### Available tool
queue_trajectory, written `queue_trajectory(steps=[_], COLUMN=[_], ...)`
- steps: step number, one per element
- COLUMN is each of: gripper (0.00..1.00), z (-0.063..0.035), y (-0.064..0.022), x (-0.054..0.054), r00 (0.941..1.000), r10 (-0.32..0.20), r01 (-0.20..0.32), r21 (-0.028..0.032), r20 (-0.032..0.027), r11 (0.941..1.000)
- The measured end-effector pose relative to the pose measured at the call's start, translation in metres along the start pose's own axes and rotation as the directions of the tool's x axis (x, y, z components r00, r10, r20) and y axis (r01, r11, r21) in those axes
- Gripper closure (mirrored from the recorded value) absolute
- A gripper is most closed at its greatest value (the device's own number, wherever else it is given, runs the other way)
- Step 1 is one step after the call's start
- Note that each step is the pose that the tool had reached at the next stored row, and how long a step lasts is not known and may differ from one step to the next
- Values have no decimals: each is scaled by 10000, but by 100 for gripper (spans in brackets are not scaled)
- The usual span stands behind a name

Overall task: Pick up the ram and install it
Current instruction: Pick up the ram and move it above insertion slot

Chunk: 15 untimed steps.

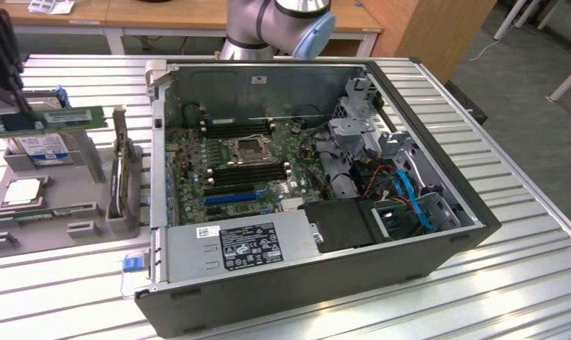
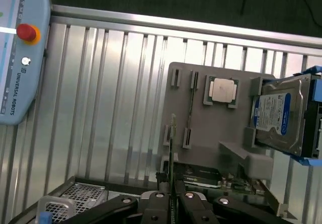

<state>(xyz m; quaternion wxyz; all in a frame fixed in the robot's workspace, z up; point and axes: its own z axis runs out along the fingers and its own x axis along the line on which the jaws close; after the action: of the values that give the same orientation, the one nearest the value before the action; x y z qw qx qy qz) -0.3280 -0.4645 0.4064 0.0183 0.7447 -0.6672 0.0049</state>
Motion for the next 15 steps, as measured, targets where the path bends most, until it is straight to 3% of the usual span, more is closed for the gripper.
queue_trajectory(steps=[5, 15], gripper=[86, 86], z=[-3, -11], y=[-136, -574], x=[8, 56], r00=[10000, 10000], r10=[-1, 1], r01=[1, -1], r21=[-1, -2], r20=[-1, 0], r11=[10000, 10000])
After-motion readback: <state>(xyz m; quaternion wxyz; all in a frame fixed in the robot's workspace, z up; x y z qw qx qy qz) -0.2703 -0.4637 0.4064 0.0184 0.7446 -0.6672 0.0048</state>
